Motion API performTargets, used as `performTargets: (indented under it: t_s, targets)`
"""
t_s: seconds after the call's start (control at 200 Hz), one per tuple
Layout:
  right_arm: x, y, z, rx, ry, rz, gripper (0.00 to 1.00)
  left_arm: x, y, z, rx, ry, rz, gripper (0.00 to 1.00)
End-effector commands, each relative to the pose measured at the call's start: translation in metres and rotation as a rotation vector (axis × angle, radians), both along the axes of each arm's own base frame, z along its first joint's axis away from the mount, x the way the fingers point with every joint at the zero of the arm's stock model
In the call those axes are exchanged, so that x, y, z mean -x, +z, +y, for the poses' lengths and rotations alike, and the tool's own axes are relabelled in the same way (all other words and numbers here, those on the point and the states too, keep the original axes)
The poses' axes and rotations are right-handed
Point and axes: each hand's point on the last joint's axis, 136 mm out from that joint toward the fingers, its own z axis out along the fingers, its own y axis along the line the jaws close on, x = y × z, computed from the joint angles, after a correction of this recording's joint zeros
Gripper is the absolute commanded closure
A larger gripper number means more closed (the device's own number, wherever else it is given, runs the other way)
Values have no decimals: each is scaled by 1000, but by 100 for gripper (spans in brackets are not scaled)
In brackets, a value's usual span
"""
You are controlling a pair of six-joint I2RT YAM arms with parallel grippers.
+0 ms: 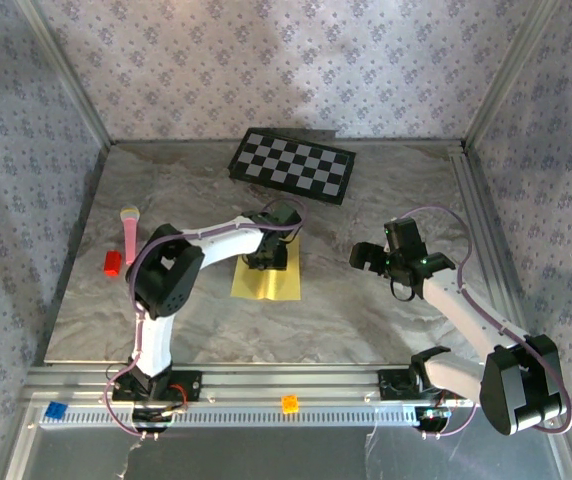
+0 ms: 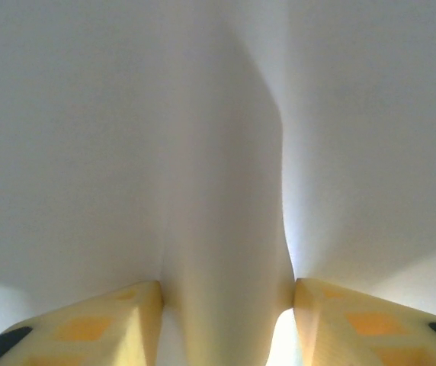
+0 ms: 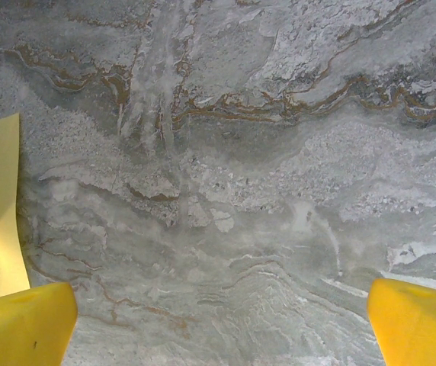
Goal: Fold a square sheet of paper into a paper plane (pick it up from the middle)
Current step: First fold the square sheet of paper in half at the center of the table.
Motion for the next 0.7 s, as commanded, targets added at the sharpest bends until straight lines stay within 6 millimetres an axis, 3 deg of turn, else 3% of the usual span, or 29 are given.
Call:
performTargets:
  t_s: [0.0,0.18,0.495,0.695]
  targets:
    - [-1,5,0,-16,-13,-7,0,7,1,9,-1,7,11,53]
    - [0,6,-1,-15,-20,-14,0,4,7,10,21,8,-29,62]
    - [0,9,-1,-21,-27,-22,0,1,24,10,52,27,-68,64]
    - [-1,11,-2,-26,-38,-32,0,-1,33,15,62,41,-101,72]
